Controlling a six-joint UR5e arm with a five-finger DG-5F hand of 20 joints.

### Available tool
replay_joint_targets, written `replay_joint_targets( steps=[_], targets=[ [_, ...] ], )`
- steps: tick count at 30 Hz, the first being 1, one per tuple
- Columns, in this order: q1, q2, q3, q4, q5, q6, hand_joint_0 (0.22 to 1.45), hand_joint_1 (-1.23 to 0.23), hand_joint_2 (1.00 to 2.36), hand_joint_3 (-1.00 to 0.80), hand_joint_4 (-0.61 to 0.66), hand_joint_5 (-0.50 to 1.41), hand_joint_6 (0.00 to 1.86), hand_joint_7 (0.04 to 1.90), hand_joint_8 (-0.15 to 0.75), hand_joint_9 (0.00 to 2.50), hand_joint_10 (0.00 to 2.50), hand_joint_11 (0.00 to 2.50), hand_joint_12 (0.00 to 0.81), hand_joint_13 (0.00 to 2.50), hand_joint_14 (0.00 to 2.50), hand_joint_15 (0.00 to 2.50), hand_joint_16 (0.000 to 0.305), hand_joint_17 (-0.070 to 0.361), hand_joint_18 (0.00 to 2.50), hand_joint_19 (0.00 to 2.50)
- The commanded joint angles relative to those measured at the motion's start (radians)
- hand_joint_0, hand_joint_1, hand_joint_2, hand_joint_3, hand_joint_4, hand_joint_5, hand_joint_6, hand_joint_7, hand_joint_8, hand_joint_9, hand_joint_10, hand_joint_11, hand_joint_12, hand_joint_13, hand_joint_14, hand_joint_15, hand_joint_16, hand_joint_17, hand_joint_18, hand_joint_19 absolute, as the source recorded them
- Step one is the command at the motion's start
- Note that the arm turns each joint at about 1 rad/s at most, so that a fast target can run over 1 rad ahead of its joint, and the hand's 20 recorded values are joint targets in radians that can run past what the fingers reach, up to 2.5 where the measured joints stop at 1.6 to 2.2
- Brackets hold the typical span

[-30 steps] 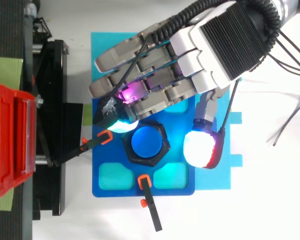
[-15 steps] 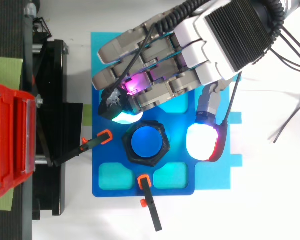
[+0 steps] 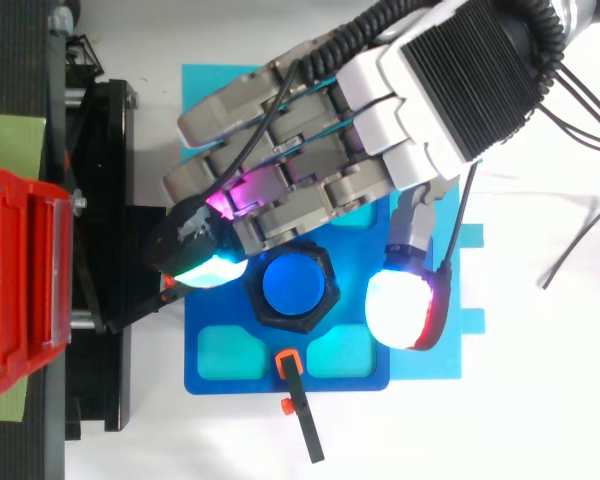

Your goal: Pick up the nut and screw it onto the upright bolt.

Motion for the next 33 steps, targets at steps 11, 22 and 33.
replay_joint_targets(
  steps=[11, 22, 33],
  targets=[
    [0.038, -0.001, 0.003, -0.058, 0.063, -0.025, 0.45, -0.13, 1.00, -0.50, 0.19, -0.10, 0.50, 0.65, 0.203, 0.78, 0.00, 0.00, 0.226, 0.58, 0.00, 0.00, 0.029, 0.064, 0.32, 0.04],
    [0.044, -0.001, -0.038, -0.068, 0.100, -0.043, 0.45, -0.12, 1.00, -0.50, 0.19, -0.08, 0.50, 0.75, 0.215, 0.79, 0.00, 0.00, 0.233, 0.59, 0.00, 0.00, 0.029, 0.065, 0.34, 0.05],
    [0.044, -0.001, -0.043, -0.074, 0.102, -0.043, 0.45, -0.10, 1.00, -0.50, 0.23, -0.05, 0.50, 0.92, 0.227, 0.79, 0.00, 0.00, 0.240, 0.61, 0.00, 0.00, 0.030, 0.068, 0.36, 0.04]
  ],
)
